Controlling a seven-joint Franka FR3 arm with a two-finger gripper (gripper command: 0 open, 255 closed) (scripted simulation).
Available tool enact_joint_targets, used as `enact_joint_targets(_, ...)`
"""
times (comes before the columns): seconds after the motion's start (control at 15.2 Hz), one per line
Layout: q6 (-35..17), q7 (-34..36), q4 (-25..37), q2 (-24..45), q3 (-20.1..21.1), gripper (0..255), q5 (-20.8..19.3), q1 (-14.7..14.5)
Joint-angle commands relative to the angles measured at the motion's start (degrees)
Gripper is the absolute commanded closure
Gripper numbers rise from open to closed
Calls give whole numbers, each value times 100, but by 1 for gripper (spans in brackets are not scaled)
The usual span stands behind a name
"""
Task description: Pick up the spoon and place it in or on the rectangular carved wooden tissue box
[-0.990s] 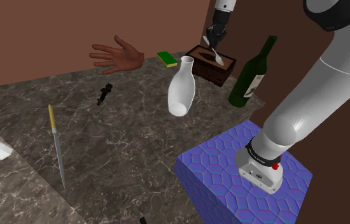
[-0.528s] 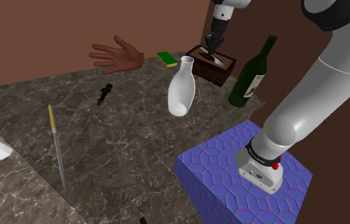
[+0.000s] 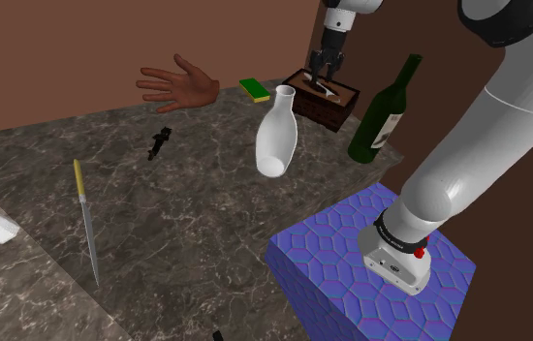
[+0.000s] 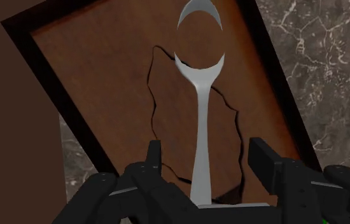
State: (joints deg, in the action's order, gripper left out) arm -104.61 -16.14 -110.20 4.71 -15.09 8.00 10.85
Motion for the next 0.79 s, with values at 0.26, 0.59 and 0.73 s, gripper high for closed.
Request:
enact_joint_targets(0.26, 187, 6, 180, -3, -11, 0, -12, 12)
enact_joint_targets(0.59, 725, 18, 737, 18, -39, 0, -28, 47)
enact_joint_targets(0.73, 725, 18, 738, 19, -39, 0, -28, 47)
